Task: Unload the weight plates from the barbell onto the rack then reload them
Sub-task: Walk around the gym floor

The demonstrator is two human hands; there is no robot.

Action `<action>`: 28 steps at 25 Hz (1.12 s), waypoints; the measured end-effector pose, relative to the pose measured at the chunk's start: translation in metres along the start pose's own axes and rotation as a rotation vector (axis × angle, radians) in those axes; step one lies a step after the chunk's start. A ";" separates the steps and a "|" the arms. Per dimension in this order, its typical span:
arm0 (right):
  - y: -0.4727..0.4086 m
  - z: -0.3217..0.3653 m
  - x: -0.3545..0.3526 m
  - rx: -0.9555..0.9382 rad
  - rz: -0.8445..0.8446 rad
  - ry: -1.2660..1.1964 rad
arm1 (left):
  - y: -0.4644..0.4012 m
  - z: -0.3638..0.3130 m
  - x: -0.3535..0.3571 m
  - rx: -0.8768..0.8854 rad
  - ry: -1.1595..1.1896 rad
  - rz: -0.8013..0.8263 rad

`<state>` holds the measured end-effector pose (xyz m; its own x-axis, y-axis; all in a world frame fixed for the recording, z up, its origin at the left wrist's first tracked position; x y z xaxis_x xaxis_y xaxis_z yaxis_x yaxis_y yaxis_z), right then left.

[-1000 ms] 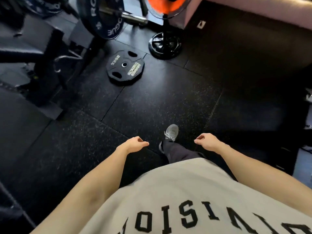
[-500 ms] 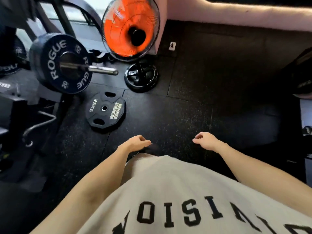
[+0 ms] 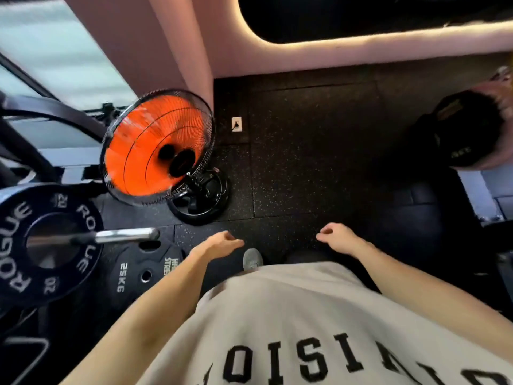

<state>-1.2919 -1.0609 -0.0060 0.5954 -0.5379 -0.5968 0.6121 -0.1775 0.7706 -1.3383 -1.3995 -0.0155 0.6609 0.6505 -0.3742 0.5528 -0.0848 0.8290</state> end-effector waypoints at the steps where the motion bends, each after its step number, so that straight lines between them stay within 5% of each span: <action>1: -0.013 0.014 -0.018 0.011 -0.037 -0.040 | -0.017 -0.020 -0.024 0.007 -0.016 0.009; 8: -0.120 0.075 -0.117 0.069 0.017 -0.036 | -0.132 -0.152 -0.124 0.039 -0.098 0.013; 18: -0.293 0.142 -0.360 0.004 -0.059 -0.117 | -0.276 -0.398 -0.249 0.164 -0.165 -0.037; 28: -0.329 0.092 -0.428 0.396 -0.188 -0.598 | -0.402 -0.652 -0.249 0.363 -0.696 0.360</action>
<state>-1.7964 -0.8482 0.0163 0.0450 -0.8060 -0.5903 0.3753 -0.5340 0.7577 -2.0560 -1.0358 0.0156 0.9220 -0.0626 -0.3822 0.2995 -0.5104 0.8061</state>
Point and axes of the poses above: each hand's wrist, its own y-axis away from the middle knuckle, its own x-axis out of the palm, z = x × y, the point moved 2 cm from there along -y, towards the middle knuckle, and after that the axes turned 14 degrees about y, right-handed, at the moved point
